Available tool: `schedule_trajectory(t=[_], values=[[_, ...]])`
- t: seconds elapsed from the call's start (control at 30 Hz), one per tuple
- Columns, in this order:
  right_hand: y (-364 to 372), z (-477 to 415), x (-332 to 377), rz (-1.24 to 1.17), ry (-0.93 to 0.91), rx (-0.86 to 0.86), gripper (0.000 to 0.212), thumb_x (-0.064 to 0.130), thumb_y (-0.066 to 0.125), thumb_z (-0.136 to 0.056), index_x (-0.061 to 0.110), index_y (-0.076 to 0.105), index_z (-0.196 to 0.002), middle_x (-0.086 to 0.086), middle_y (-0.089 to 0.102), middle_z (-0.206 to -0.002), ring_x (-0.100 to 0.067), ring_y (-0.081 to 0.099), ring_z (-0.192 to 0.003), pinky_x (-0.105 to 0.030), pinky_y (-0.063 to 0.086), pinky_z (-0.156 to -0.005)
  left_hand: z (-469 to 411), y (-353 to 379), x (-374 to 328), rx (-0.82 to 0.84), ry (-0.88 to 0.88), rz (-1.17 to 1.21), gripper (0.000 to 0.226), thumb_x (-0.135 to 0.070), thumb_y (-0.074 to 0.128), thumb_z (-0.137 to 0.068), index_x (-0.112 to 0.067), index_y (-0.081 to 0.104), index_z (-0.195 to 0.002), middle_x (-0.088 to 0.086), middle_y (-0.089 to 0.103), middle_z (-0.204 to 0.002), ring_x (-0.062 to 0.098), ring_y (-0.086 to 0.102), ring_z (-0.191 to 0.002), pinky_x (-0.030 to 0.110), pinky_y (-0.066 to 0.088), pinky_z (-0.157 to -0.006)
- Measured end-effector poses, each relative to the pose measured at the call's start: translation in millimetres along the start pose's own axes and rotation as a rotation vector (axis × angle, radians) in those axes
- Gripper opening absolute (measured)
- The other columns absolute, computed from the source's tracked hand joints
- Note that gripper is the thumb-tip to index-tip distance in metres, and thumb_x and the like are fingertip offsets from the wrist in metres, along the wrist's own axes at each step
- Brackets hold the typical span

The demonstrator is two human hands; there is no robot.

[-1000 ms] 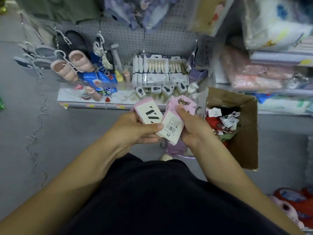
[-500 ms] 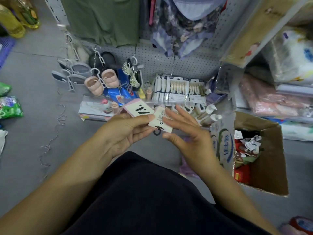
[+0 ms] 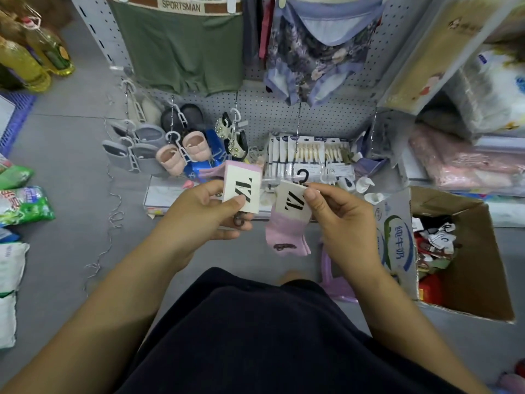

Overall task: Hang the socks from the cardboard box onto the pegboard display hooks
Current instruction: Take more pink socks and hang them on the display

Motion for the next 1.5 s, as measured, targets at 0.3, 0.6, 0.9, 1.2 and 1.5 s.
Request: schedule_trajectory(t=[0.3, 0.6, 0.9, 1.2, 1.5], values=[[-7, -24, 22, 0.021, -0.019, -0.030, 0.014, 0.028, 0.068, -0.087, 0.022, 0.076, -0.097, 0.007, 0.079, -0.091, -0.009, 0.075, -0.087, -0.030, 0.062, -0.081, -20, 2, -35, -0.046, 0.216, -0.237, 0.010, -0.011, 0.078, -0.087, -0.019, 0.074, -0.081, -0.005, 0.066, -0.063, 0.002, 0.058, -0.056, 0.010, 0.044, -0.053], [-2, -103, 89, -0.035, -0.123, -0.079, 0.021, 0.029, 0.068, -0.090, 0.011, 0.076, -0.098, -0.001, 0.079, -0.089, -0.012, 0.074, -0.082, -0.033, 0.062, -0.075, -45, -2, -135, -0.145, 0.414, -0.040, 0.016, -0.018, 0.081, -0.084, -0.004, 0.076, -0.092, 0.014, 0.078, -0.092, 0.028, 0.075, -0.088, 0.041, 0.060, -0.087], [-26, -205, 192, -0.060, -0.387, -0.169, 0.003, 0.016, 0.071, -0.092, 0.017, 0.074, -0.092, 0.005, 0.078, -0.081, -0.004, 0.072, -0.073, -0.021, 0.056, -0.063, -77, 20, -279, -0.252, 0.693, 0.125, 0.010, -0.035, 0.080, -0.081, -0.027, 0.077, -0.086, 0.000, 0.079, -0.083, 0.014, 0.071, -0.062, 0.029, 0.054, -0.051], [-89, -327, 281, -0.020, -0.507, -0.308, 0.006, 0.022, 0.070, -0.095, 0.019, 0.074, -0.092, 0.006, 0.077, -0.075, -0.007, 0.069, -0.068, -0.034, 0.059, -0.063, -121, 60, -429, -0.329, 0.957, -0.146, 0.007, -0.040, 0.058, -0.101, -0.033, 0.061, -0.102, -0.008, 0.073, -0.092, -0.003, 0.065, -0.074, 0.006, 0.044, -0.055], [-118, -461, 357, 0.064, -0.652, -0.367, 0.010, 0.024, 0.070, -0.096, 0.023, 0.074, -0.087, 0.002, 0.076, -0.077, -0.012, 0.071, -0.071, -0.042, 0.061, -0.065, -175, 103, -508, -0.334, 0.987, -0.216, 0.013, -0.038, 0.042, -0.107, -0.029, 0.052, -0.105, -0.008, 0.067, -0.097, 0.008, 0.062, -0.086, 0.026, 0.041, -0.064]])
Point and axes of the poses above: each hand's wrist, its own z-axis away from the middle knuckle, its own y-axis out of the palm, x = y × z, the point moved 6 cm from there along -z, towards the middle knuckle
